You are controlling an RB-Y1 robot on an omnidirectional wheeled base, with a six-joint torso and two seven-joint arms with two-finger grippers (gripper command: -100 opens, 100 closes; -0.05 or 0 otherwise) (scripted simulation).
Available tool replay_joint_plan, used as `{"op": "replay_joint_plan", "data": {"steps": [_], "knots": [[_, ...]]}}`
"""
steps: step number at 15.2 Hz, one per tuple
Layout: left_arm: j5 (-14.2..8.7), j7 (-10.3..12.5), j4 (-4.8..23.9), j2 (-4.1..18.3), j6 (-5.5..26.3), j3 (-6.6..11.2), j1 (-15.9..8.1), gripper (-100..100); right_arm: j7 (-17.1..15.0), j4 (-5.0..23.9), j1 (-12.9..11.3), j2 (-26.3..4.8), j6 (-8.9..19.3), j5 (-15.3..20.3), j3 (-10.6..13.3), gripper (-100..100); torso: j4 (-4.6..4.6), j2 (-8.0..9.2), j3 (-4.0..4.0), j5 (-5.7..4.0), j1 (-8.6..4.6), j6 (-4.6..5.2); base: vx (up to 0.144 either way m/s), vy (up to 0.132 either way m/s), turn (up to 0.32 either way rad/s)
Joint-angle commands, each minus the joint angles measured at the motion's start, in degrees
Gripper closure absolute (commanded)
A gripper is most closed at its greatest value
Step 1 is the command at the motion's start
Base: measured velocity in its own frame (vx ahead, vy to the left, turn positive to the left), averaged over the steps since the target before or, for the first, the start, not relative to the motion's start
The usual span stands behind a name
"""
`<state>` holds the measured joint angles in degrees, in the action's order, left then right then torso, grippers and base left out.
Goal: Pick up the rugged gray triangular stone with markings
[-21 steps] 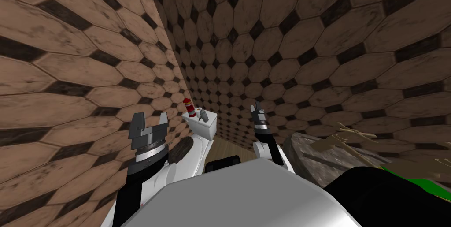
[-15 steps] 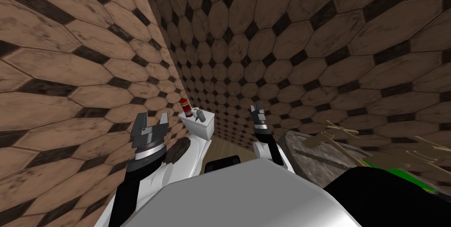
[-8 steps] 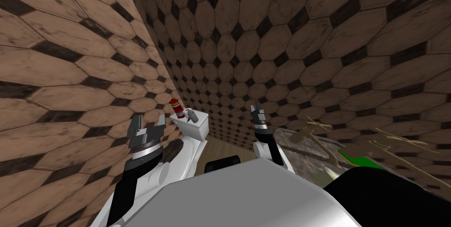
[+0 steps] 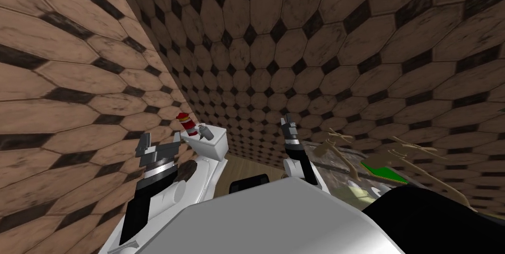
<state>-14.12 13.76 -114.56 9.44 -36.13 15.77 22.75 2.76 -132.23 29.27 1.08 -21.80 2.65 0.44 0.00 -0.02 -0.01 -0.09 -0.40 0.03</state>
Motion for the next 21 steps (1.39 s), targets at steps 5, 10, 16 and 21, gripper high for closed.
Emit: {"op": "replay_joint_plan", "data": {"steps": [5,10,16,21], "knots": [[-2.80,2.93,4.91,-0.32,0.75,1.08,-0.87,-100,0.00,0.00,0.00,-0.01,0.00,0.00,-0.01,0,-0.02,-0.05,-0.03,0.04,0.18,-0.02,0.032,-0.057,-0.063],[-7.08,5.97,11.05,-0.55,2.96,2.08,-1.64,-100,0.00,0.00,0.01,-0.01,0.00,0.00,-0.01,0,-0.03,-0.11,-0.07,0.08,0.32,-0.01,0.046,-0.024,-0.086],[-10.36,7.72,15.75,-0.83,5.06,2.35,-1.89,-100,0.00,0.00,0.01,-0.01,0.00,0.00,-0.02,0,-0.06,-0.26,-0.15,0.10,0.48,-0.02,0.077,0.006,-0.063],[-14.52,9.49,21.34,-1.65,8.00,2.35,-1.93,-100,0.00,0.00,0.02,-0.02,0.00,0.00,-0.02,0,-0.08,-0.34,-0.20,0.15,0.67,-0.03,0.092,0.054,-0.072]]}}
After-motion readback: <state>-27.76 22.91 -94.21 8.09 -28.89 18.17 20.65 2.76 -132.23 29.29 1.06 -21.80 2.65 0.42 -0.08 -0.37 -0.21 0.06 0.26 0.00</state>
